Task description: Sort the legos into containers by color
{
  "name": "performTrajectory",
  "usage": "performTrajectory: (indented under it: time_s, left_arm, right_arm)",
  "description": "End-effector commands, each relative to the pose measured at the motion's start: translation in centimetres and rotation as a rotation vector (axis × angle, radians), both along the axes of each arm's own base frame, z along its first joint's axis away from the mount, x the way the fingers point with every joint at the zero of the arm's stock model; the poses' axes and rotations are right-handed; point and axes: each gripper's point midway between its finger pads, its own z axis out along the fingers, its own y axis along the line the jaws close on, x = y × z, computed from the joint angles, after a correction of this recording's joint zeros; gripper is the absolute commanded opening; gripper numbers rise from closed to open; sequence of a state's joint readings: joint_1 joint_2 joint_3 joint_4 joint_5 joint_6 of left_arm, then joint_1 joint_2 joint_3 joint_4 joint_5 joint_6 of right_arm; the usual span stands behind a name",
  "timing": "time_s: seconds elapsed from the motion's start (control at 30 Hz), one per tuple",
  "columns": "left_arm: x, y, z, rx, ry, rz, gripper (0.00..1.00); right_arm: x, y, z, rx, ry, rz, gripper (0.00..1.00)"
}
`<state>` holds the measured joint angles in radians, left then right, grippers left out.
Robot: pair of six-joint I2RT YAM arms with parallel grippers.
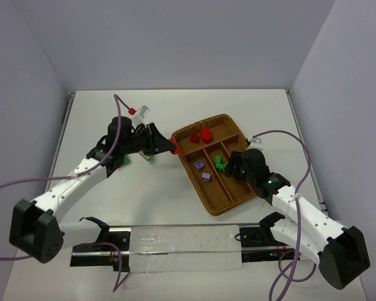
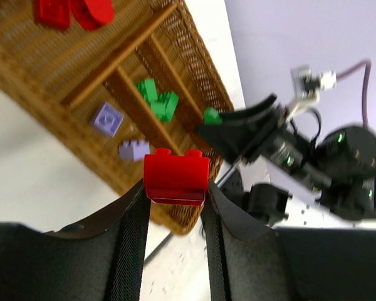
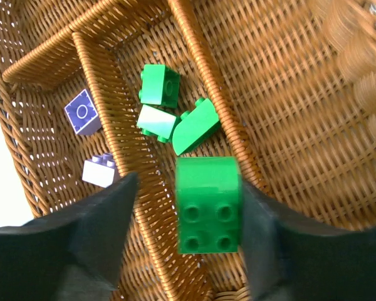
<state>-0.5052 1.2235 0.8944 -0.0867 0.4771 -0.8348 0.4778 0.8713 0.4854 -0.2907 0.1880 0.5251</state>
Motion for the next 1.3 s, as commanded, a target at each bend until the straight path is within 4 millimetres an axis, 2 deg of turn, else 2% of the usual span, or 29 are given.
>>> performTrajectory:
  time_s: [0.0,0.07,0.13,0.2,0.27,0.3,0.4,0.47,0.5,0.63,0.77,0.83,0.93,0.97,1.0,1.07,1.1,1.17,1.27]
  left_arm:
    - [4.0,-1.4,2.5,-0.001,-0.033,0.081,0.0]
    - [5.6,-1.9,0.8,0.061,0.003,0.083,0.0]
    - [8.2,-3.1,0.7,0.102,0.015,0.084,0.0]
    - [9.7,-4.0,0.4,0.112,0.025,0.083,0.0]
    - [10.7,-4.8,0.6,0.105,0.022,0.075,0.0]
    - [11.4,-5.4,-0.4,0.112,0.042,0.072,0.0]
    - [13.1,-6.6,-0.6,0.097,0.048,0.07,0.0]
    - [13.8,-7.2,-1.6,0.106,0.065,0.07,0.0]
    - [14.3,-7.5,-1.3,0.103,0.056,0.074,0.0]
    - [15.5,-8.8,-2.1,0.134,0.053,0.079,0.0]
    - [15.9,-9.1,-5.1,0.193,0.094,0.094,0.0]
    - [16.0,-9.0,-5.6,0.205,0.106,0.109,0.02]
    - [16.0,-8.5,-6.7,0.24,0.125,0.135,0.26]
    - [15.9,-8.3,-6.9,0.246,0.125,0.142,0.41]
    - [15.8,-8.2,-7.0,0.252,0.125,0.145,0.6]
    - [15.6,-7.9,-7.2,0.265,0.124,0.152,0.82]
    - [15.4,-7.8,-7.2,0.272,0.124,0.155,0.88]
    - [15.3,-7.7,-7.1,0.279,0.12,0.156,0.94]
    - [15.0,-7.6,-6.7,0.289,0.118,0.15,0.98]
  right_arm:
    - [0.6,-0.4,0.6,-0.008,-0.017,-0.032,0.76]
    - [0.6,-0.5,1.0,0.0,-0.027,-0.042,0.79]
    - [0.6,-0.5,1.8,0.015,-0.047,-0.048,0.8]
    - [0.7,-0.5,2.7,0.034,-0.072,-0.057,0.8]
    - [0.7,-0.5,3.5,0.049,-0.098,-0.06,0.8]
    - [0.7,-0.5,3.8,0.055,-0.107,-0.06,0.8]
    - [0.6,-0.5,3.5,0.056,-0.1,-0.06,0.8]
    - [0.5,-0.5,3.2,0.059,-0.089,-0.061,0.8]
    - [0.4,-0.4,3.1,0.062,-0.087,-0.057,0.8]
    - [0.3,-0.6,3.6,0.067,-0.109,-0.057,0.8]
    - [0.0,-1.1,3.9,0.049,-0.12,-0.063,0.8]
    - [0.0,-1.2,3.9,0.047,-0.123,-0.064,0.8]
    - [-0.2,-1.3,3.9,0.045,-0.122,-0.062,0.8]
    - [-0.3,-1.2,3.9,0.046,-0.121,-0.058,0.8]
    - [-0.3,-1.1,4.0,0.048,-0.122,-0.054,0.8]
    - [-0.2,-1.1,4.0,0.045,-0.122,-0.052,0.8]
    - [-0.2,-1.1,4.0,0.045,-0.121,-0.051,0.8]
    - [-0.2,-1.0,4.0,0.045,-0.119,-0.047,0.8]
    - [-0.2,-0.9,4.0,0.044,-0.115,-0.04,0.8]
